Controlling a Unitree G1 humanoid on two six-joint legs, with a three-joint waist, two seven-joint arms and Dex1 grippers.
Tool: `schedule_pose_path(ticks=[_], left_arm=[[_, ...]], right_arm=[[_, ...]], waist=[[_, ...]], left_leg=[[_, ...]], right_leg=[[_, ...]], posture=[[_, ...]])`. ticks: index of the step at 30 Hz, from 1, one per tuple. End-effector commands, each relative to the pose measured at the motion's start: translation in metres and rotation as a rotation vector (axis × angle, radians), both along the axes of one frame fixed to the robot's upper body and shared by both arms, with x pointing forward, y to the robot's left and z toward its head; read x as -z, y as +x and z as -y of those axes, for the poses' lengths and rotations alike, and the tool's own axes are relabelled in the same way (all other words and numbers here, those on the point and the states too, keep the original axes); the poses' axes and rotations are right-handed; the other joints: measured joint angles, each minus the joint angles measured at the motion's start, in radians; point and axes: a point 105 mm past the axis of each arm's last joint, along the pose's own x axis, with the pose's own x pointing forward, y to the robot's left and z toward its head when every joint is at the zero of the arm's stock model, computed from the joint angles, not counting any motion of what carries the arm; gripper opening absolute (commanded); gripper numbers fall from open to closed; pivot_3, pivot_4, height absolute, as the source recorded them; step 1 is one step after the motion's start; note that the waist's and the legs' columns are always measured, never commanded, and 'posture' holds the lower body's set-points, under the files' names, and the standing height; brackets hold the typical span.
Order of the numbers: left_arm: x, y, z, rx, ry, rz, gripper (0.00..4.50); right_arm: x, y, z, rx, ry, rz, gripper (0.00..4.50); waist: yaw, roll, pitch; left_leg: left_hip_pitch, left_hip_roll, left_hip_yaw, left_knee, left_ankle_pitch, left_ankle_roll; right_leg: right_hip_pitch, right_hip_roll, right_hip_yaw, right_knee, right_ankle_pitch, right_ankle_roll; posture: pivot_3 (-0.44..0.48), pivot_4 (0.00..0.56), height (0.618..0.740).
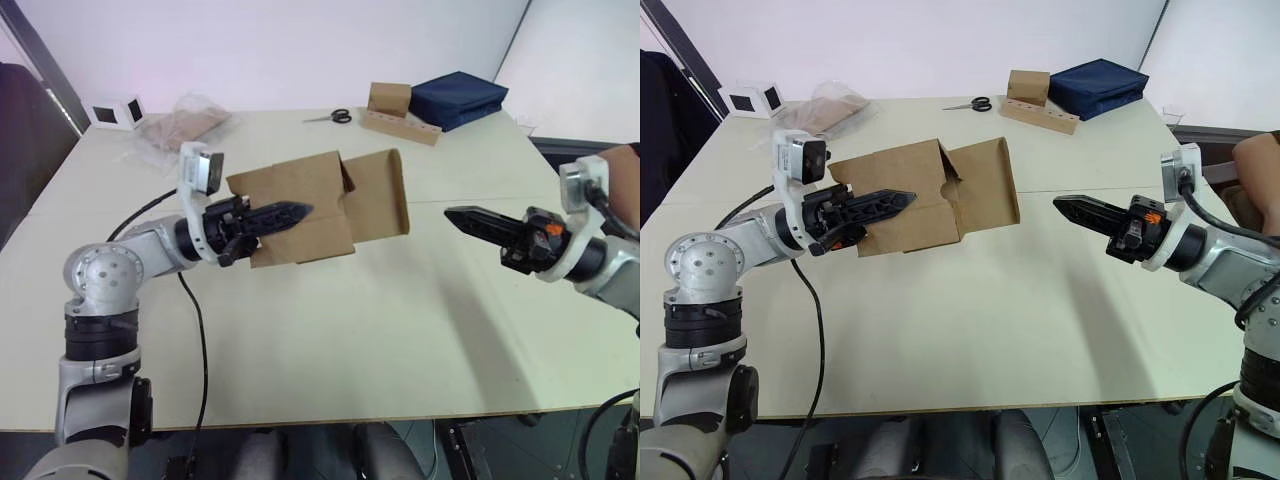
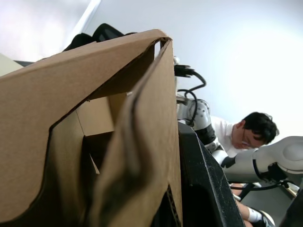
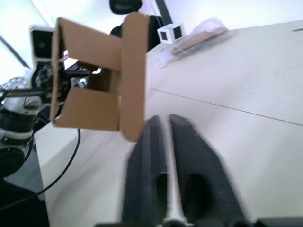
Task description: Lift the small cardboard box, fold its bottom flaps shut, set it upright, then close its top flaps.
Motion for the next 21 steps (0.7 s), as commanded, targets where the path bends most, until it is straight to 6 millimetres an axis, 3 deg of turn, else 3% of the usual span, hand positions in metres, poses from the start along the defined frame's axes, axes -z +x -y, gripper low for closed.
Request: schedule_pose_path(ticks=[1,3,12,21], left_arm=[[-0.011,-0.006,0.002,0.034,-0.021,0.041,0.0],[-0.013,-0.007,0.003,0.046,-0.027,0.04,0.0],[-0.017,-0.011,0.008,0.063,-0.041,0.061,0.0],[-0.018,-0.005,0.009,0.011,-0.065,0.066,0.0]], right_arm=[[-0.009,0.0,-0.009,-0.027,0.011,0.04,2.07],[-0.007,0.003,-0.014,-0.048,0.034,0.021,2.79],[-0.011,0.017,-0.033,-0.105,0.129,-0.01,2.79],[-0.019,0.004,-0.061,-0.222,0.159,-0.013,2.79]], waist=[[0.001,0.0,0.0],[0.001,0.0,0.0],[0.001,0.0,0.0],[0.001,0.0,0.0]], left_leg=[[0.0,0.0,0.0,0.0,0.0,0.0],[0.0,0.0,0.0,0.0,0.0,0.0],[-0.001,0.0,0.0,0.0,0.0,0.0],[-0.001,0.0,0.0,0.0,0.0,0.0]], right_leg=[[0.0,0.0,0.0,0.0,0.0,0.0],[0.0,0.0,0.0,0.0,0.0,0.0],[0.0,0.0,0.0,0.0,0.0,0.0],[-0.001,0.0,0.0,0.0,0.0,0.0]], posture=[[0.0,0.15,0.74],[0.0,0.15,0.74],[0.0,0.15,0.74],[0.0,0.15,0.74]])
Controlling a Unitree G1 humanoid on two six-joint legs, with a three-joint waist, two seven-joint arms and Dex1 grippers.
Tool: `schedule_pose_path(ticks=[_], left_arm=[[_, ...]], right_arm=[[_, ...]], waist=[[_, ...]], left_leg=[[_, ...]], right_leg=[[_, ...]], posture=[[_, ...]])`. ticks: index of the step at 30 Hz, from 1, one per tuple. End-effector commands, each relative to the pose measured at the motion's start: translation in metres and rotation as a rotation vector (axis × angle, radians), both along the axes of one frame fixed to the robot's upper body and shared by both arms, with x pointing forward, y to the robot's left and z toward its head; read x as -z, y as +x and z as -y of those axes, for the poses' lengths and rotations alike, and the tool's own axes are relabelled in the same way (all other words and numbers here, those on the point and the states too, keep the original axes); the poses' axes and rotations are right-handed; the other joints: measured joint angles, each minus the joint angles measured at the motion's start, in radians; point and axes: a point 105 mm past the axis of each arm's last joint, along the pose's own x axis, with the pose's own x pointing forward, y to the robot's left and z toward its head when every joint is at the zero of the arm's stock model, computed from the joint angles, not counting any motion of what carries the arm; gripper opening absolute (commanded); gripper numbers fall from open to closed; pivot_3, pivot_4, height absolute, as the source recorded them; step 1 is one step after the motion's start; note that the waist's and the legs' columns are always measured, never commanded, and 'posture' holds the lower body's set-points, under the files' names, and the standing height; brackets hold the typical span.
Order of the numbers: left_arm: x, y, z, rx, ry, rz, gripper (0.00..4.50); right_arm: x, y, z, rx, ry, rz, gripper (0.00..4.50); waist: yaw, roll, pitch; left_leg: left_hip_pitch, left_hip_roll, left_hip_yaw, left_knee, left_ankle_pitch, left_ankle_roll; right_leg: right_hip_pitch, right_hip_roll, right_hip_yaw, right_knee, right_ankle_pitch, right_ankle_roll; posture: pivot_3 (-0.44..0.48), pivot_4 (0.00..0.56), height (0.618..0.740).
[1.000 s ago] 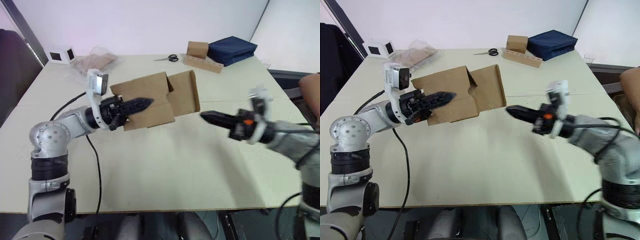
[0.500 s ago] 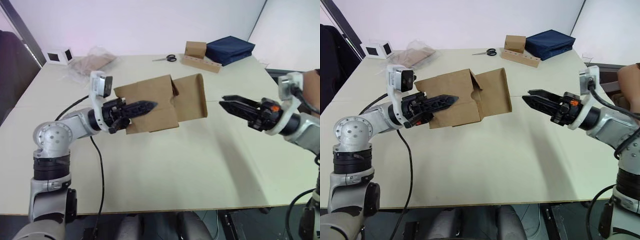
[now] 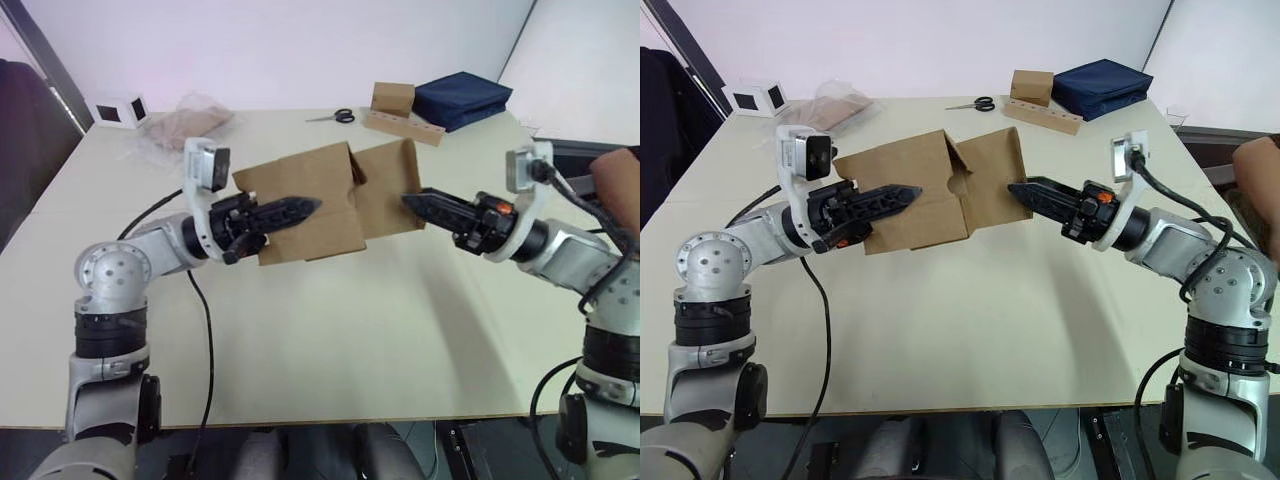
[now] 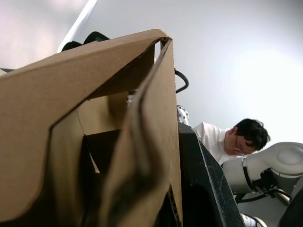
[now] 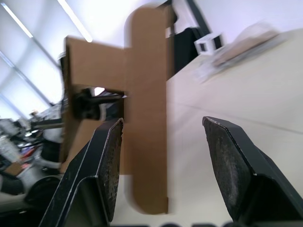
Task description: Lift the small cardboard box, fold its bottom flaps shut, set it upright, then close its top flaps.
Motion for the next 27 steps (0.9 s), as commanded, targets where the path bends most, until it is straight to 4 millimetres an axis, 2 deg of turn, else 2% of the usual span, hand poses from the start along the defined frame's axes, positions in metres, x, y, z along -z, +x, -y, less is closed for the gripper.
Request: schedule_pose_path(ticks=[1,11,27], left_arm=[[-0.014,-0.004,0.0,-0.006,-0.03,0.063,0.0],[-0.005,0.005,-0.004,-0.057,-0.008,0.046,0.0],[-0.003,0.003,0.0,-0.055,-0.02,0.053,0.0]], right_arm=[[-0.018,-0.01,-0.012,-0.048,0.03,0.065,2.79],[-0.03,-0.029,-0.026,-0.107,0.056,0.097,2.79],[-0.028,-0.034,-0.037,-0.099,0.051,0.094,2.79]], waist=[[0.0,0.0,0.0],[0.0,0.0,0.0],[0.0,0.0,0.0]], left_leg=[[0.0,0.0,0.0,0.0,0.0,0.0],[0.0,0.0,0.0,0.0,0.0,0.0],[0.0,0.0,0.0,0.0,0.0,0.0]], right_leg=[[0.0,0.0,0.0,0.0,0.0,0.0],[0.0,0.0,0.0,0.0,0.0,0.0],[0.0,0.0,0.0,0.0,0.0,0.0]], posture=[[0.0,0.15,0.74],[0.0,0.15,0.74],[0.0,0.15,0.74]])
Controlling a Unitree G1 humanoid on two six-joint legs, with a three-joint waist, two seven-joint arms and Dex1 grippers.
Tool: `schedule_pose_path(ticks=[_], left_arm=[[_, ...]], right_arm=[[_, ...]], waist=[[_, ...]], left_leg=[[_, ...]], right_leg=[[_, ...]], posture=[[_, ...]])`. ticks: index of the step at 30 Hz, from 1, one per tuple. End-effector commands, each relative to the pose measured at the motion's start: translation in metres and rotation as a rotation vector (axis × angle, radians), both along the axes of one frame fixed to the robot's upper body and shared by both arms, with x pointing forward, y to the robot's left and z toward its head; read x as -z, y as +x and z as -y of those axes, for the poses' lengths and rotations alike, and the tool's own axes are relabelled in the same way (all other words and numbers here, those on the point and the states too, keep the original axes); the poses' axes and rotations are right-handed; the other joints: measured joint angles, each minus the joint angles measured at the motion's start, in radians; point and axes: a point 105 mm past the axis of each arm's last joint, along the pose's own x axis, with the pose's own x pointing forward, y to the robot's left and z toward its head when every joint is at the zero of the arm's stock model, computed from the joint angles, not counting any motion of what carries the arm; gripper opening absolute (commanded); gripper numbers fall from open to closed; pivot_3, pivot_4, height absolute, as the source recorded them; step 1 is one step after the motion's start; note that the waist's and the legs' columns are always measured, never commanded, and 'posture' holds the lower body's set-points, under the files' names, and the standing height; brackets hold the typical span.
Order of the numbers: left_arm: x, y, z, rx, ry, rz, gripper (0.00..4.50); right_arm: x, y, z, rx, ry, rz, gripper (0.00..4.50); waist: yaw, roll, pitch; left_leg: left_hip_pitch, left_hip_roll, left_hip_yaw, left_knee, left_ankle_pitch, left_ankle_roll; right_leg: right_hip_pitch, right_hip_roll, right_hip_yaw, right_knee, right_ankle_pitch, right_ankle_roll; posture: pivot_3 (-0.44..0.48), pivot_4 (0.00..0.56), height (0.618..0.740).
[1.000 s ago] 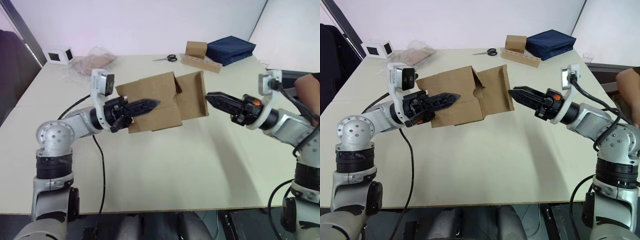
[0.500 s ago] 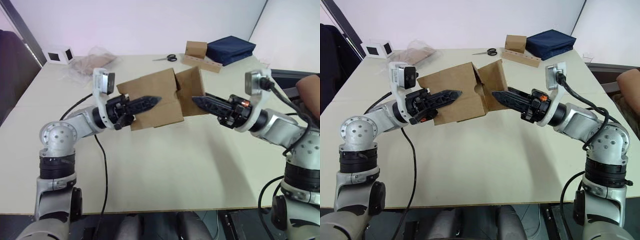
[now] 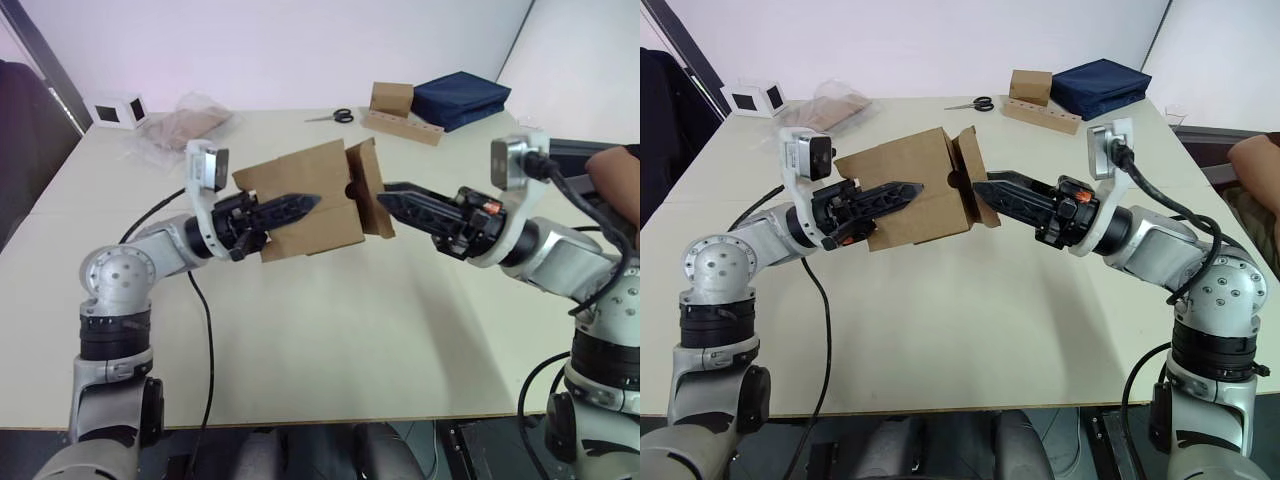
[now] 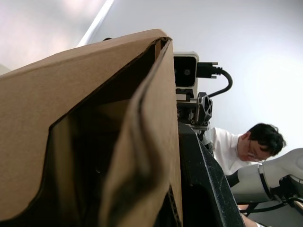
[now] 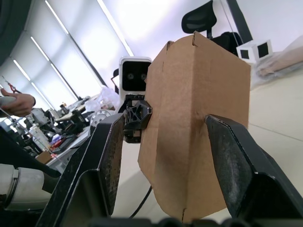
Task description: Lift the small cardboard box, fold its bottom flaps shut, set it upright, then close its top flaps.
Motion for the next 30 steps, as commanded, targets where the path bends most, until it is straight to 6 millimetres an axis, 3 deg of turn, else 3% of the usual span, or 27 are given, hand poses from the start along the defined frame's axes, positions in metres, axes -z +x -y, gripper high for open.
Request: schedule_pose_path(ticks=[1,5,8,11,30], left_arm=[[-0.006,-0.004,0.001,0.005,-0.008,0.044,0.0],[-0.007,-0.005,0.002,0.005,-0.011,0.046,0.0],[-0.007,-0.006,0.001,0.005,-0.011,0.043,0.0],[-0.007,-0.006,0.001,0.002,-0.01,0.042,0.0],[-0.009,-0.007,-0.002,-0.011,-0.013,0.041,0.0]], right_arm=[[-0.007,-0.007,-0.006,-0.018,0.012,0.044,2.79],[-0.005,-0.006,-0.007,-0.015,0.011,0.043,2.79],[-0.005,-0.005,-0.007,-0.008,0.01,0.042,2.05],[-0.003,-0.004,-0.007,-0.003,-0.005,0.041,0.84],[-0.002,0.012,0.0,0.109,-0.039,0.084,0.84]], waist=[[0.0,0.0,0.0],[0.0,0.0,0.0],[0.0,0.0,0.0],[0.0,0.0,0.0],[0.0,0.0,0.0]], left_leg=[[0.0,0.0,0.0,0.0,0.0,0.0],[0.0,0.0,0.0,0.0,0.0,0.0],[0.0,0.0,0.0,0.0,0.0,0.0],[0.0,0.0,0.0,0.0,0.0,0.0],[0.0,0.0,0.0,0.0,0.0,0.0]], right_leg=[[0.0,0.0,0.0,0.0,0.0,0.0],[0.0,0.0,0.0,0.0,0.0,0.0],[0.0,0.0,0.0,0.0,0.0,0.0],[0.0,0.0,0.0,0.0,0.0,0.0],[0.0,0.0,0.0,0.0,0.0,0.0]], posture=[[0.0,0.15,0.74],[0.0,0.15,0.74],[0.0,0.15,0.74],[0.0,0.15,0.74],[0.0,0.15,0.74]])
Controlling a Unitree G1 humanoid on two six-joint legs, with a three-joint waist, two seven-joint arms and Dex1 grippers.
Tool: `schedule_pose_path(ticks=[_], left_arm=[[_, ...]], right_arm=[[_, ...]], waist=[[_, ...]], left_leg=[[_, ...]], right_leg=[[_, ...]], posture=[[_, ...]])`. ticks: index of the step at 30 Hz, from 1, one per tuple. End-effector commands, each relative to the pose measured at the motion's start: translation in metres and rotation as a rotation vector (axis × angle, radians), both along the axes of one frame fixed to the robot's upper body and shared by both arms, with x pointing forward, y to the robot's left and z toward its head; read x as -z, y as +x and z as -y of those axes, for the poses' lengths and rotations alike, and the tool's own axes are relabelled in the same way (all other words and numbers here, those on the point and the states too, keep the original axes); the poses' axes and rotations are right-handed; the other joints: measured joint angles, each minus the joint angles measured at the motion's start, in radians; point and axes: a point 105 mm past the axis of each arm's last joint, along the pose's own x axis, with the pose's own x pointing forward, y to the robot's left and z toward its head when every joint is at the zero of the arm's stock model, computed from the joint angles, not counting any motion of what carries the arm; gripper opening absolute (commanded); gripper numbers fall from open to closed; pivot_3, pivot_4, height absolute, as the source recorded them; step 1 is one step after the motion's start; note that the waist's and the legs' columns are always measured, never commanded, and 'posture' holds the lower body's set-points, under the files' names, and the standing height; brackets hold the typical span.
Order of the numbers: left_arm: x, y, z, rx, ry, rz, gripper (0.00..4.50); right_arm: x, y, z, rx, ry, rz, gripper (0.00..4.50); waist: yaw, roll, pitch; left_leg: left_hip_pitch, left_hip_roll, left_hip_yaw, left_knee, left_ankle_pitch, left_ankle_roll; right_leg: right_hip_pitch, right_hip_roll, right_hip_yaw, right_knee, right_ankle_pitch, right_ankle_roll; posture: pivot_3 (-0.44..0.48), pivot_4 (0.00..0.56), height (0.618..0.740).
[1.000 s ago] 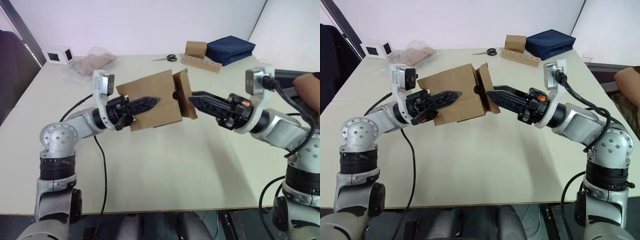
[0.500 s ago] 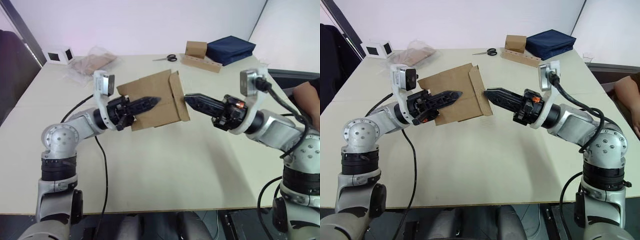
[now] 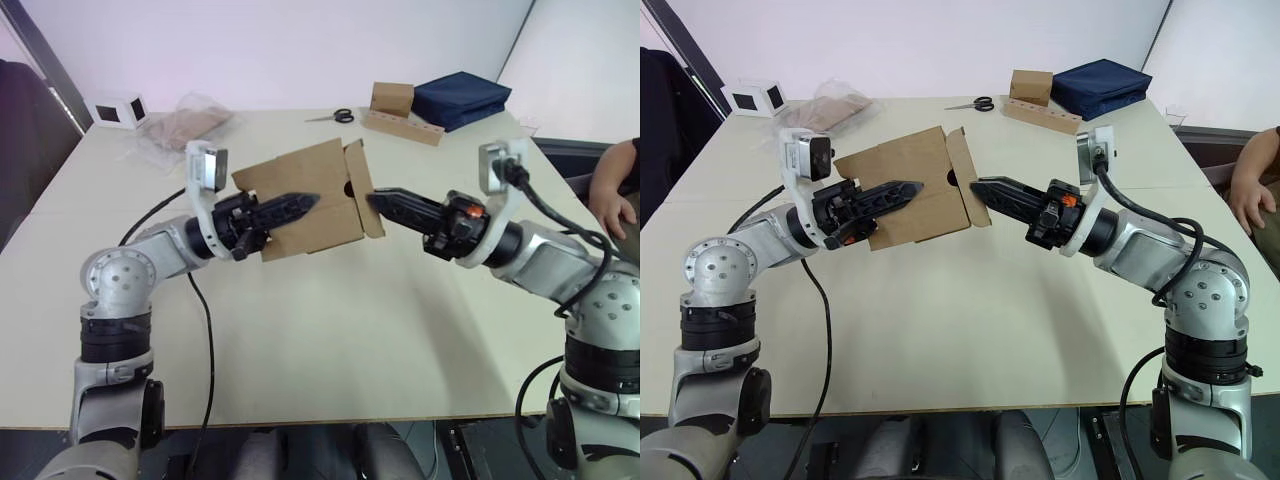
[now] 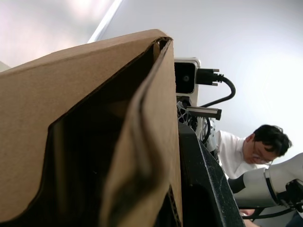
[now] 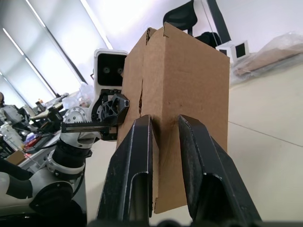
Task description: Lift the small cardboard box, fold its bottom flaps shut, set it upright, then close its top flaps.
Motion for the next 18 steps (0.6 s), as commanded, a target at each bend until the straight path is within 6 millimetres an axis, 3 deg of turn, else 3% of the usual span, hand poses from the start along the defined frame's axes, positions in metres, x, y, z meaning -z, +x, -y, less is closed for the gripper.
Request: schedule_pose_path(ticks=[1,18], left_arm=[[-0.01,-0.008,-0.001,0.013,-0.015,0.046,0.0],[-0.009,-0.005,0.003,0.001,-0.021,0.049,0.0]], right_arm=[[-0.012,0.001,0.002,0.015,0.009,0.054,0.84],[-0.018,-0.003,-0.009,-0.007,0.015,0.087,0.84]], waist=[[0.0,0.0,0.0],[0.0,0.0,0.0]], left_leg=[[0.0,0.0,0.0,0.0,0.0,0.0],[0.0,0.0,0.0,0.0,0.0,0.0]], right_leg=[[0.0,0.0,0.0,0.0,0.0,0.0],[0.0,0.0,0.0,0.0,0.0,0.0]], posture=[[0.0,0.15,0.74],[0.0,0.15,0.74]])
